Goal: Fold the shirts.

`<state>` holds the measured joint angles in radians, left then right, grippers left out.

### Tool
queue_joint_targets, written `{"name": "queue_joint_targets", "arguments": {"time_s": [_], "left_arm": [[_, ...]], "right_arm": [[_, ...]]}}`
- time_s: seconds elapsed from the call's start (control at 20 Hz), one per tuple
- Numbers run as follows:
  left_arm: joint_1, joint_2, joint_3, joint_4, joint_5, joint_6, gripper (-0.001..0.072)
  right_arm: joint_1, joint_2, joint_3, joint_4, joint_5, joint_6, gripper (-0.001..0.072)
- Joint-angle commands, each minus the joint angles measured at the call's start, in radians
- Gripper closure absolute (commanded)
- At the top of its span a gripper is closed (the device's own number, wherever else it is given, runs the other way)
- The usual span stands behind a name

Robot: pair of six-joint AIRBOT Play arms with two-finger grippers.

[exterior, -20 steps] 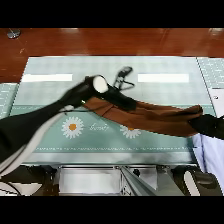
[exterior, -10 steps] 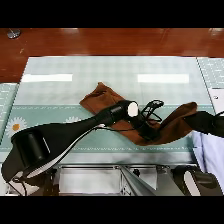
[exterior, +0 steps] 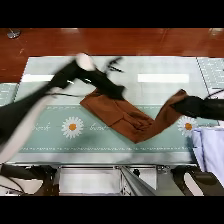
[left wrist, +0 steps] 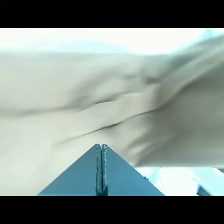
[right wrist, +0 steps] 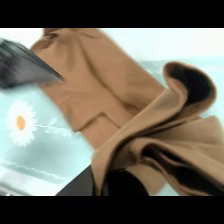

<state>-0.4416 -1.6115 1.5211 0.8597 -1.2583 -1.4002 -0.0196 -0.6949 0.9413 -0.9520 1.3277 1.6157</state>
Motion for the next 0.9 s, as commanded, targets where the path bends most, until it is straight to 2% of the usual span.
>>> {"name": "queue_joint_targets", "arguments": {"time_s": [0.0,0.2,0.4,0.6,0.8,0.85], "left_arm": [[0.28,0.265,-0.168,0.079,-0.01,0.029,0.0685],[0.532,0.679,-0.476,0.076,0.06,0.061,0.0685],[0.599,0.964,-0.71,0.085,0.076,0.064,0.0685],[0.596,0.984,-0.745,0.089,0.072,0.063,0.0684],[0.596,0.943,-0.745,0.083,0.084,0.06,0.0685],[0.596,0.93,-0.745,0.083,0.096,0.06,0.0685]], "right_arm": [[0.201,-0.164,0.09,0.0,-0.143,0.009,0.0684],[0.396,-0.477,0.293,-0.008,-0.24,0.024,0.0683],[0.507,-0.81,0.543,-0.007,-0.319,0.026,0.0684],[0.567,-1.061,0.729,0.004,-0.326,0.063,0.0683],[0.619,-1.191,0.807,0.016,-0.31,0.086,0.0683],[0.628,-1.205,0.807,0.029,-0.307,0.085,0.0632]]}}
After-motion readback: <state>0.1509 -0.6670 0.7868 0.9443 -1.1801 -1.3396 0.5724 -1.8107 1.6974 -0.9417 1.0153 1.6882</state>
